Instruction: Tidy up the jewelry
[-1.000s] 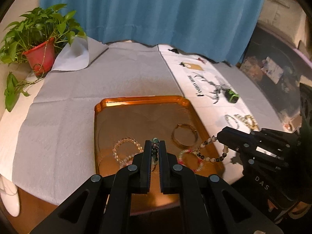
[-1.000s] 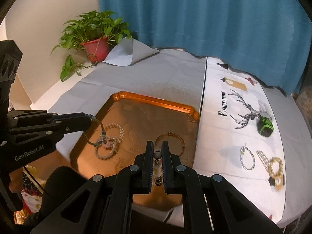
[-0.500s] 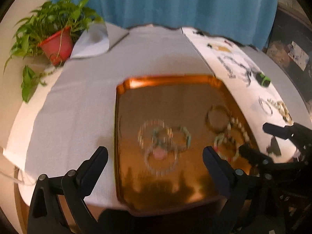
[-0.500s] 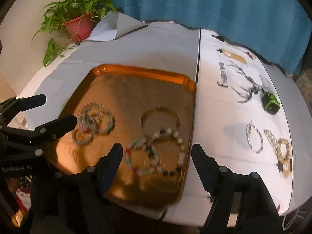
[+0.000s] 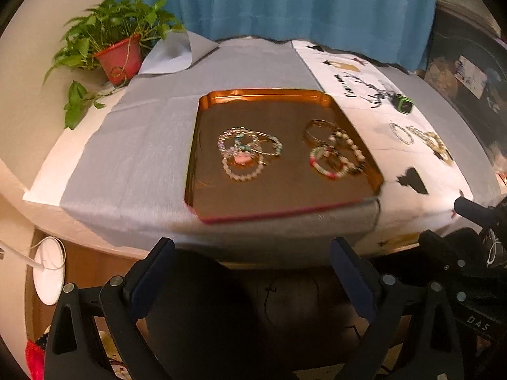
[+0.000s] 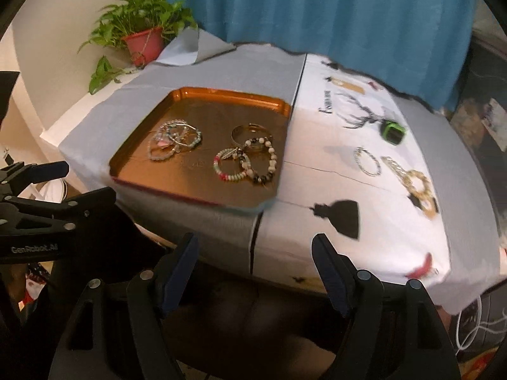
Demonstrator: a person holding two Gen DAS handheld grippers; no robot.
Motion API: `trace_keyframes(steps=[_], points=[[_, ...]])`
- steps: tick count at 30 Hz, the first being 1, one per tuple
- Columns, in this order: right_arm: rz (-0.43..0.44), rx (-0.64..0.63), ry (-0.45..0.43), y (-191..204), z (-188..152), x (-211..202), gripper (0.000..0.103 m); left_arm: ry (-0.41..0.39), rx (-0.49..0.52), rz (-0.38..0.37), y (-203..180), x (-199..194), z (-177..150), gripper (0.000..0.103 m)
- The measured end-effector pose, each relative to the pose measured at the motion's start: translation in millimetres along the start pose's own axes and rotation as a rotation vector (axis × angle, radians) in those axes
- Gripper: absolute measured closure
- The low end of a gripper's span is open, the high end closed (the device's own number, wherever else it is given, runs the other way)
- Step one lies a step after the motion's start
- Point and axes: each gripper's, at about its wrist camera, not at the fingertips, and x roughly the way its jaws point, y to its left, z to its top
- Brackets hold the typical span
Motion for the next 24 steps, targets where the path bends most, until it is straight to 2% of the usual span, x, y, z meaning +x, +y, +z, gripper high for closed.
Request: trace_keyframes(steps=[11,24], points=[[-0.011,-0.024,-0.077,11.1,-41.8,-57.8,0.027,-0.096,0.035,0.009,-24.2,-62.2,-40.1,0.006],[-0.015,-0.01,-0.107,6.6,-59.8,-81.6,0.027,-0.128,0.081,0.019,-43.0,-82.7,-53.1,0.006]])
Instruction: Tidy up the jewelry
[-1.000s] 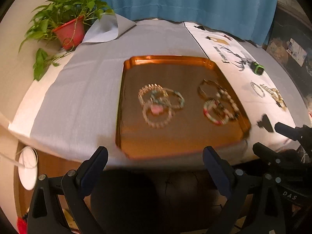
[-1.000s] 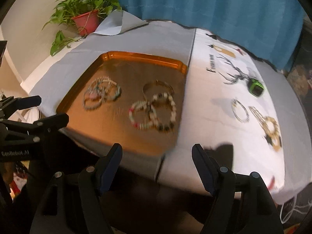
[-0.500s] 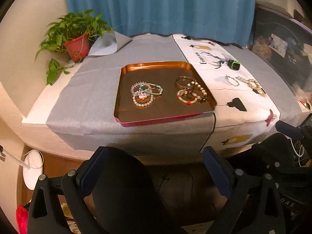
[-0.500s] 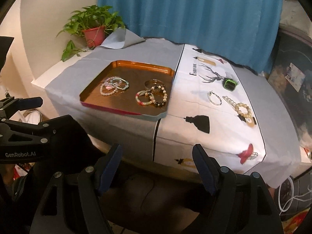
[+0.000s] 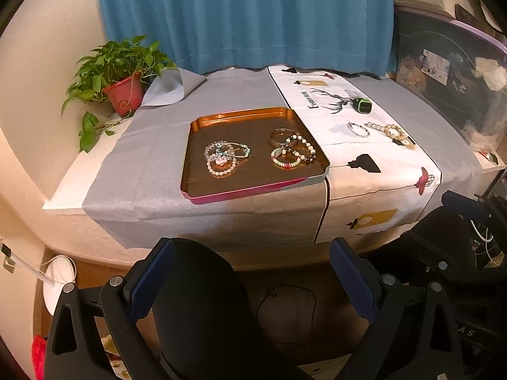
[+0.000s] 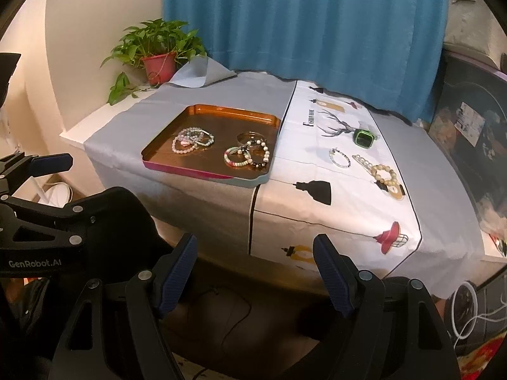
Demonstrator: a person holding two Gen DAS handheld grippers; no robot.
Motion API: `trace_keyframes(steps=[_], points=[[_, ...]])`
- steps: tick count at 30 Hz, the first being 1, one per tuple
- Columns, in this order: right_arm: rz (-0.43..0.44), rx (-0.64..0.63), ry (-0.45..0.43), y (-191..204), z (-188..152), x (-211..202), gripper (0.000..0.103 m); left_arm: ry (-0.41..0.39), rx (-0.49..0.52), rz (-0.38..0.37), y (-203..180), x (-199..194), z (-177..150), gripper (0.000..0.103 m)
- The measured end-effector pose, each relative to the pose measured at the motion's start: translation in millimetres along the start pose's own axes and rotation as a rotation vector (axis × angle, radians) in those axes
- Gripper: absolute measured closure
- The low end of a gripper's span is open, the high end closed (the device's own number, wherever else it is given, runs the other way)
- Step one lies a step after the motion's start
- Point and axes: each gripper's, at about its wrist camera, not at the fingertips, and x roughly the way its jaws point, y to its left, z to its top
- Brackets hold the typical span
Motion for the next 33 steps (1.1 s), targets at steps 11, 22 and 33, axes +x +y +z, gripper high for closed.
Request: trace_keyframes(steps=[11,22,33], points=[[-0.001,-0.003,0.009,-1.5,-2.3,-0.1,0.027,0.013,0.0,-0.003,-3.3,2.5,-2.9,0.006],[-0.001,0.012,0.039,-8.1,-3.5,14.1,0.027,0.043,0.006,-0.006,-5.3,15.4,-1.4,0.006],[-0.033,0.085,0.066,-42.9,-3.4,36.5,0.027,0.076,0.049,-0.011,-19.9,38.5,17.1,0.006]])
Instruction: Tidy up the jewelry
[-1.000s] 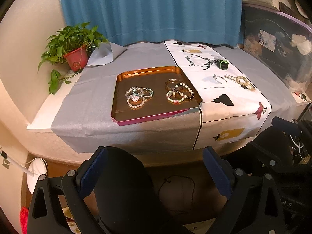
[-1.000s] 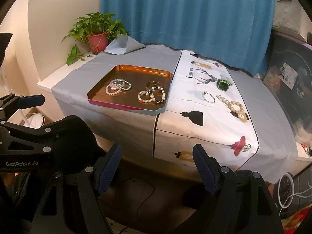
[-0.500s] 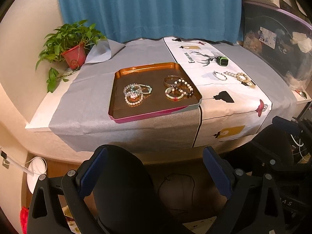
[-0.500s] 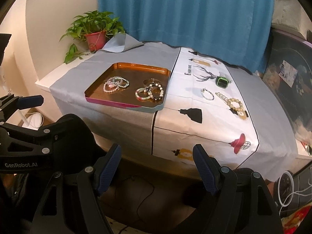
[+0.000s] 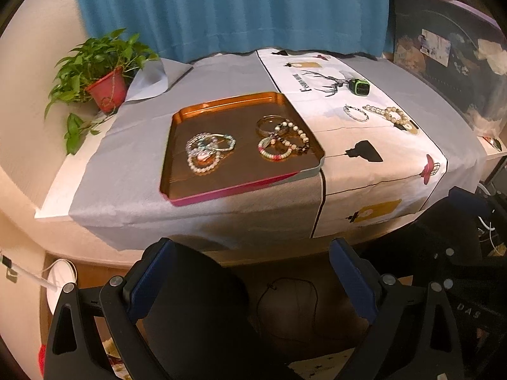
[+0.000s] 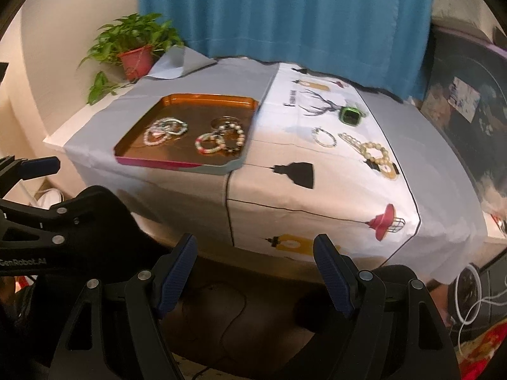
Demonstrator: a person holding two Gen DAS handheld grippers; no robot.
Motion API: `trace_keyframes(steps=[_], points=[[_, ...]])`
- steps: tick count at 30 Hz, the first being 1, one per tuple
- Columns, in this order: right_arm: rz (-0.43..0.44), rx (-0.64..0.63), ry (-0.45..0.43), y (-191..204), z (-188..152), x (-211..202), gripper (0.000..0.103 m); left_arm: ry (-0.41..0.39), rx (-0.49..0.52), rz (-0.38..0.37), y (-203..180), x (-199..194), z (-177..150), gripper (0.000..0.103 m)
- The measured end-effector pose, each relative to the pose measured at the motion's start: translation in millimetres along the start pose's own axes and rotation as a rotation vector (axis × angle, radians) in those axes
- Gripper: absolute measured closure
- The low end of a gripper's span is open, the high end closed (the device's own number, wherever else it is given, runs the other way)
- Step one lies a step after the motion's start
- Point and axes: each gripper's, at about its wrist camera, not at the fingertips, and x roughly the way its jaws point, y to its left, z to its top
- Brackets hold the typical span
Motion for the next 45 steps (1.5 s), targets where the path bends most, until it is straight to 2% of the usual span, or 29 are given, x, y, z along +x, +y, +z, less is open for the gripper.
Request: trace_keyframes(steps=[9,15,21,25,33,35,37,38,39,40,41,42,43,45], points=[[-0.04,0.098,0.003,-68.8,19.2,33.3,0.027,-0.006,0.08,-0.023,-34.9,29.7,57.4,0.006],[-0.108,0.224,0.008,-149.0,43.7,71.7,0.027,-0.018,0.129,-0.067,-69.7,67.3,113.4,0.006],[-0.195,0.306,0.014,-216.4,71.2,118.7,0.027,0.064,0.144,-0.133,-108.4,140.3,169.7,0.006],[-0.21,0.339,0.034,-246.1,88.5,153.8,0.027,0.121,0.162,-0.154,-131.6,189.3,194.5,0.006],[-0.221,0.309,0.048,-266.1,111.5,200.2,0.027,0.169,0.2,-0.172,-160.1,244.8,219.9,0.007],[-0.232,0.301,0.064,-266.5,111.2,209.4,0.027,0.187,0.21,-0.181,-163.7,254.8,221.3,0.013],[-0.229,0.309,0.07,-268.0,105.0,218.9,0.027,0.187,0.191,-0.246,-162.2,259.6,219.7,0.043],[-0.228,0.322,0.056,-269.9,101.7,219.1,0.026,0.174,0.198,-0.246,-163.5,258.0,218.1,0.047],[-0.233,0.313,0.043,-268.6,100.1,218.2,0.026,0.161,0.23,-0.268,-167.1,255.2,216.0,0.062],[-0.236,0.299,0.027,-266.1,98.9,216.9,0.029,0.153,0.25,-0.285,-170.4,253.2,214.8,0.08],[-0.227,0.296,0.022,-265.0,99.8,216.2,0.039,0.146,0.279,-0.306,-175.5,250.5,212.9,0.09],[-0.214,0.277,0.013,-260.8,101.6,214.8,0.054,0.146,0.304,-0.319,-180.9,248.9,211.7,0.1],[-0.203,0.233,0.021,-253.2,106.0,214.6,0.089,0.146,0.317,-0.314,-184.3,247.5,210.5,0.1],[-0.215,0.203,0.04,-247.8,109.0,215.1,0.09,0.163,0.315,-0.325,-184.9,246.5,209.8,0.1]])
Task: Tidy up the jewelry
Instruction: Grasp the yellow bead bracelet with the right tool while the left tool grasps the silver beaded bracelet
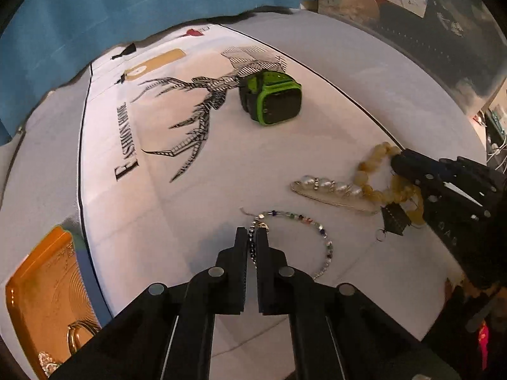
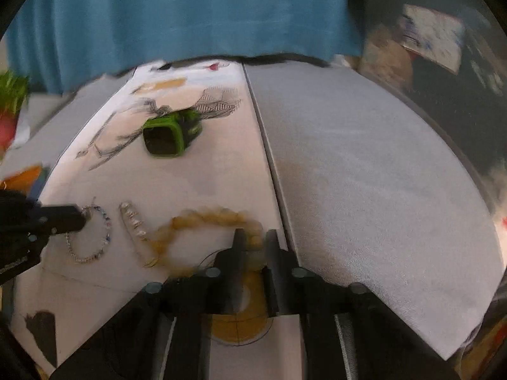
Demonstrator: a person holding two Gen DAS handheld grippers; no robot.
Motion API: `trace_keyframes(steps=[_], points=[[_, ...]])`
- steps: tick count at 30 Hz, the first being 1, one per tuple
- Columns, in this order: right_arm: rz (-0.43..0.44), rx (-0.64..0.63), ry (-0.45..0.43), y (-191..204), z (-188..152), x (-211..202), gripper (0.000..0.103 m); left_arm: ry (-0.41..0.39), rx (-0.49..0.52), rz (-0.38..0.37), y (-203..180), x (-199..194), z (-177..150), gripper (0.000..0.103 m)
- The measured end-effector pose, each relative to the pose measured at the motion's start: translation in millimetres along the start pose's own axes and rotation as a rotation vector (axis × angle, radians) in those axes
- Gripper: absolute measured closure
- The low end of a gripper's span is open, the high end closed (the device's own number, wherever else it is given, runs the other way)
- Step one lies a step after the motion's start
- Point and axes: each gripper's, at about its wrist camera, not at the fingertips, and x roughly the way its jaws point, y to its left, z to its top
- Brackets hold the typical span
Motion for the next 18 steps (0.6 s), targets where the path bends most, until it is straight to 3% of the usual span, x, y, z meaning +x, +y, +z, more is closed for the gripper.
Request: trace_keyframes(steps=[3,12,18], points=[[0.043,0.064,0.015,-10.8,3.1,-11.9,0.09,-0.001,-0.03,-0.009,6.0,-12.5,-2.9,0.1],[0.007,0.045,-0.098,-17.4,17.2,-78.6,0.09,-0.121,-0.059,0.017,9.2,-87.4,-11.2,0.1],[0.01,0.025,-0.127,-4.9,12.2,-114.1,0.09,-0.17,-0.052,0.105,5.1,-133.8,-29.5,0.1]])
